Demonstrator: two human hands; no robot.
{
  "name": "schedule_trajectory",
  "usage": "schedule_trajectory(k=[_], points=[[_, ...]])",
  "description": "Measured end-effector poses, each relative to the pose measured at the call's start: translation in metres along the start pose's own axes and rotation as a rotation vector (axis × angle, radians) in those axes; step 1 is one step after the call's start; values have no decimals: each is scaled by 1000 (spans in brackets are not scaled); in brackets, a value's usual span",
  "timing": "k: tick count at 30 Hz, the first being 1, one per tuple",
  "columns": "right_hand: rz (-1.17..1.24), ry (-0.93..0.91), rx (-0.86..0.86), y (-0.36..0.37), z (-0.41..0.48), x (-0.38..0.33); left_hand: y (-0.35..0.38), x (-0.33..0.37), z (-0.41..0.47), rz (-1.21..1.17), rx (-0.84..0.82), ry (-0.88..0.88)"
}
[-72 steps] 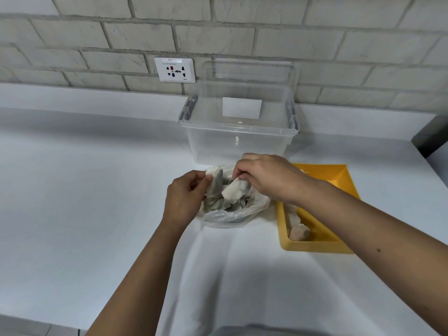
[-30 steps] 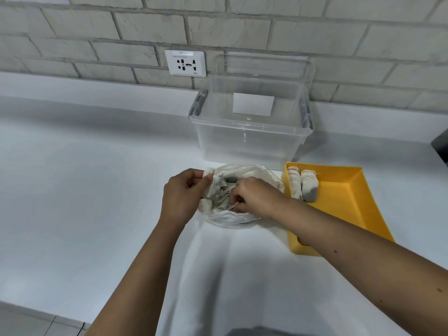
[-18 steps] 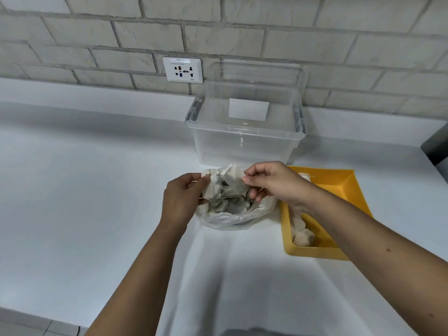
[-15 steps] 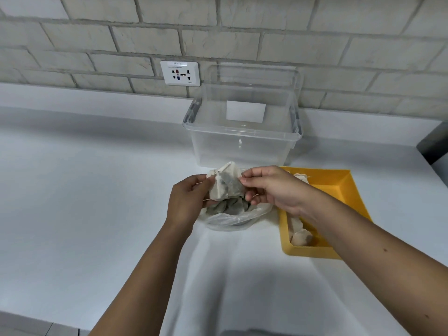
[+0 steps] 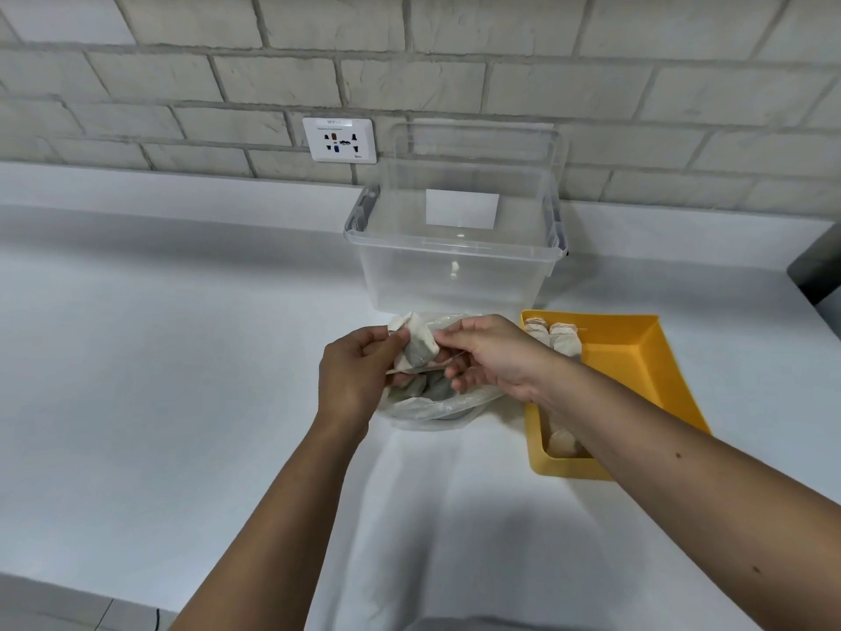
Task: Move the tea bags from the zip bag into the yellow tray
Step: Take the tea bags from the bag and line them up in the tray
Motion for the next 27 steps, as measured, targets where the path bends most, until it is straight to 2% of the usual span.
schedule_trajectory(k=[2,4,6,12,15,19,23,27], points=[[-244,-109,110,-8,8,-1,-8,0,6,57,62,50],[-684,-285,219,-14,14,-3,-16,-1,11,127,101,85],[-1029,-397,212,-13,22,1,-22,-3,14,165,116,90],[-1549,-400,159,8,49,23,-25,-10,17,169,108,65],[-1631,-346,163,14,51,22,-26,-11,20,165,106,58],[-1612,-344,152,9,53,18,-27,-10,21,146,98,45],[-1470,-488,164,-3,34,-4,-26,-8,20,141,86,54],[-1345,-648,60,-11,3,-35,-22,-3,18,136,50,64]])
Point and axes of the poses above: each hand's wrist, its own z-axis towards the middle knuckle, its own y-axis out of the palm, x = y × z, the point moved 3 cm from there along z, towards the middle knuckle, and after that the axes turned 2 degrees about z, right-handed, at the moved point
